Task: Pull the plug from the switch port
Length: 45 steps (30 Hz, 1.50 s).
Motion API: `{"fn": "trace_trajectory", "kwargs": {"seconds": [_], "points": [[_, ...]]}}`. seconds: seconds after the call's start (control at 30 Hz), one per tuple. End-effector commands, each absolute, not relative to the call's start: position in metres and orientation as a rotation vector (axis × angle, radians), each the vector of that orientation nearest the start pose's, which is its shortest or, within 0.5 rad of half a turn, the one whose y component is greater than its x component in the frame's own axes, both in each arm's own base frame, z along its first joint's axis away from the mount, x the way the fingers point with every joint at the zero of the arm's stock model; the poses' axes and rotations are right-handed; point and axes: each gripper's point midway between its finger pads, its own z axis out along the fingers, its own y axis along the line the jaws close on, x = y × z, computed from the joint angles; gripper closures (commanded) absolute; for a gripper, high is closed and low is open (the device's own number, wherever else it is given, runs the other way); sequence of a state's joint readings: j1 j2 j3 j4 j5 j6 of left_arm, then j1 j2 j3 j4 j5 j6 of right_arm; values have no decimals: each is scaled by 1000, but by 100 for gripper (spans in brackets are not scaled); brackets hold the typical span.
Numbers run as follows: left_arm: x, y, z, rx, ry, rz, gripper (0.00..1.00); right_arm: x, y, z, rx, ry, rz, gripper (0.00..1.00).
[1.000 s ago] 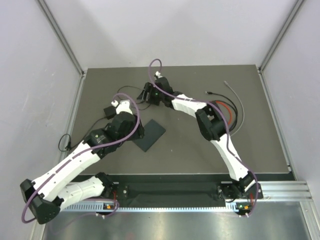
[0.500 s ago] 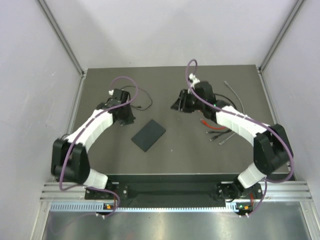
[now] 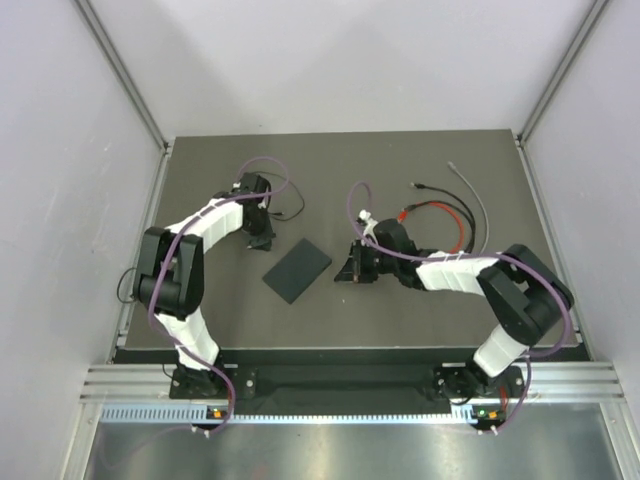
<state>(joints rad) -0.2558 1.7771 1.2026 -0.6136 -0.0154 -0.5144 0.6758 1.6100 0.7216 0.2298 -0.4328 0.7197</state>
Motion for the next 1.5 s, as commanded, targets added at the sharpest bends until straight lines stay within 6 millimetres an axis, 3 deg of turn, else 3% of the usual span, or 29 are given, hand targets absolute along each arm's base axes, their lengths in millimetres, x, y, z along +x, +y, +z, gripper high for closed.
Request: {"fn": "trace_trajectory", "kwargs": {"seconds": [0.0, 0.2, 0.47, 0.7, 0.77, 0.83, 0.93, 1.0, 1.07, 1.1, 1.17, 1.2, 1.23, 1.27, 1.3, 1.33, 1.37, 1.43, 1.47], "points": [[354, -109, 34, -330, 2772, -171, 100, 249, 350, 84, -264, 2327, 1293, 94], [330, -112, 21, -330, 2800, -228, 100, 251, 358, 64, -213, 2368, 1317, 95], [313, -117, 21, -330, 2790, -290, 100, 262, 366, 63, -190, 2363, 1322, 95], [277, -133, 28, -327, 2777, -380, 100, 279, 377, 58, -186, 2375, 1298, 95], [268, -146, 36, -307, 2757, -418, 100, 288, 382, 62, -189, 2356, 1298, 95], [258, -157, 36, -293, 2760, -452, 100, 294, 385, 54, -197, 2379, 1284, 95], [240, -198, 45, -215, 2736, -558, 100, 311, 393, 59, -201, 2363, 1295, 95], [236, -221, 52, -218, 2719, -627, 100, 320, 396, 78, -220, 2321, 1308, 95], [230, -249, 57, -174, 2710, -694, 100, 327, 386, 87, -222, 2324, 1260, 94], [232, -260, 64, -154, 2695, -720, 100, 329, 378, 103, -259, 2291, 1226, 94], [227, -280, 67, -105, 2704, -758, 100, 328, 351, 102, -243, 2343, 1121, 93], [230, -292, 75, -80, 2687, -792, 100, 327, 340, 118, -279, 2307, 1085, 92], [226, -302, 78, -44, 2686, -806, 100, 330, 326, 120, -265, 2312, 1044, 90], [226, -308, 79, -27, 2687, -812, 100, 318, 308, 106, -251, 2381, 979, 89], [230, -315, 89, -18, 2665, -833, 100, 314, 298, 120, -284, 2346, 946, 88], [231, -318, 93, -8, 2654, -839, 100, 308, 287, 117, -282, 2364, 906, 84], [234, -319, 98, 5, 2636, -840, 100, 296, 269, 101, -262, 2424, 822, 82], [244, -314, 110, 5, 2606, -780, 100, 283, 250, 104, -253, 2429, 751, 74], [248, -309, 111, 39, 2602, -720, 100, 274, 236, 90, -231, 2467, 691, 73]]}}
